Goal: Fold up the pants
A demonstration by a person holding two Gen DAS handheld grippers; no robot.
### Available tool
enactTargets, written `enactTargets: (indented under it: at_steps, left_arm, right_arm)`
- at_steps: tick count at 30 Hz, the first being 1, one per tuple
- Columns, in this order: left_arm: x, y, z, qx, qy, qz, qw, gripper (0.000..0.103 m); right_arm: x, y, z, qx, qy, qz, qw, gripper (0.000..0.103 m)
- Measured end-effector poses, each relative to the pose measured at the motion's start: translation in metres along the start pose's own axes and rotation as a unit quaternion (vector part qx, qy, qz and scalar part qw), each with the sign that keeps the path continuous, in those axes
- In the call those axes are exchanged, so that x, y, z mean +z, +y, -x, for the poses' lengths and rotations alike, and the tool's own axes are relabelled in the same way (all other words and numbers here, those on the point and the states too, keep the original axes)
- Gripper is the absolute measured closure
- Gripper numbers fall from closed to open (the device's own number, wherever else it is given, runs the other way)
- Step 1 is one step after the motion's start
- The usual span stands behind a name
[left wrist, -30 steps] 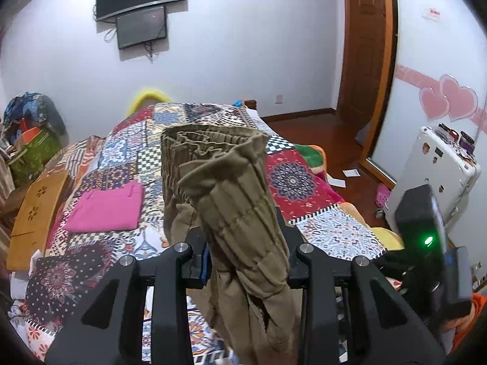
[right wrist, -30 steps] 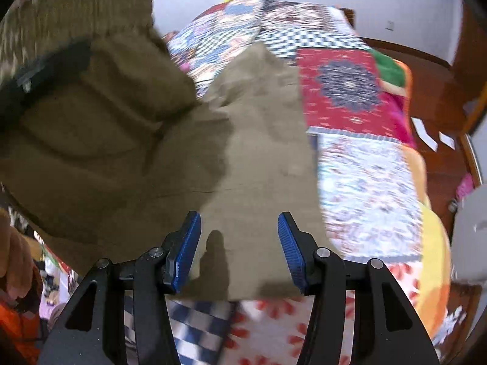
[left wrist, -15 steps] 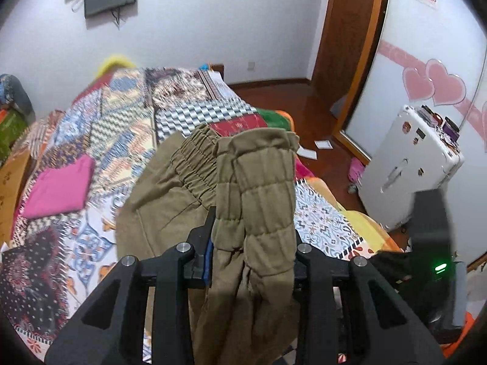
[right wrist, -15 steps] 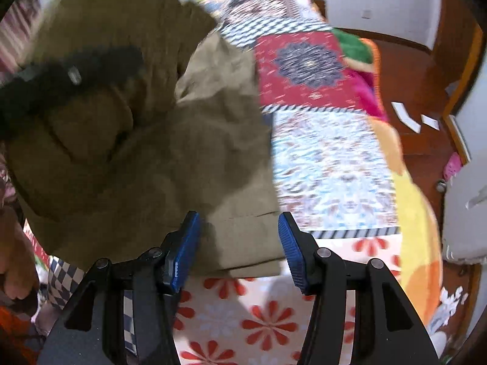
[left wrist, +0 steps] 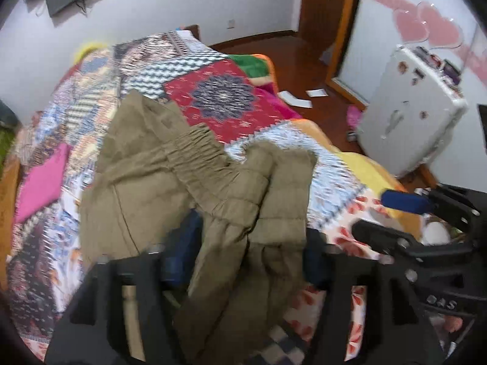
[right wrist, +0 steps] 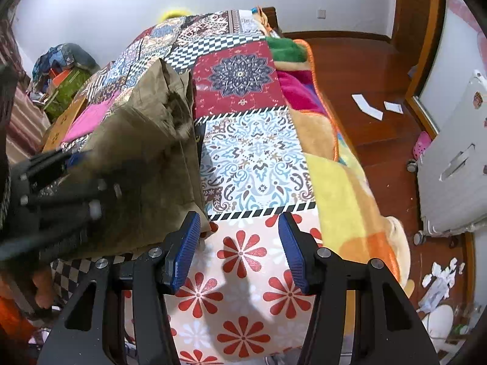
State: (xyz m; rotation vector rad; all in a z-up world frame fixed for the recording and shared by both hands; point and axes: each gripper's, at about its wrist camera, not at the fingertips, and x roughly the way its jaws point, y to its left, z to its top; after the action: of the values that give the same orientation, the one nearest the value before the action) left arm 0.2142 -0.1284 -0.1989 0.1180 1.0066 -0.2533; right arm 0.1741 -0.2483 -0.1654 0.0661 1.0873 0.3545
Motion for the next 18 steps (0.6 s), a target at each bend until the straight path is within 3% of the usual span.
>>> enactTargets:
  at_steps: [7,13,18]
  left_arm:
    - [-0.002,0.009,0.032,-0.02,-0.028,0.028,0.999,0.034]
    - [0.001,0.055,0.069,0.02,-0.082,0.061,0.9946,0.024]
    - [-0.001,0.107,0.066,0.07,-0.074,0.097,0.99,0.024]
  right_arm:
    - [0.015,0.004,0.015,0.002,-0.041,0.009,0.999,0.053]
    - [0.027,0.023,0.024,0.016,-0.069,0.025,0.997,0.048]
    - [0.033,0.044,0.002,0.028,-0.057,0.036,0.997,0.047]
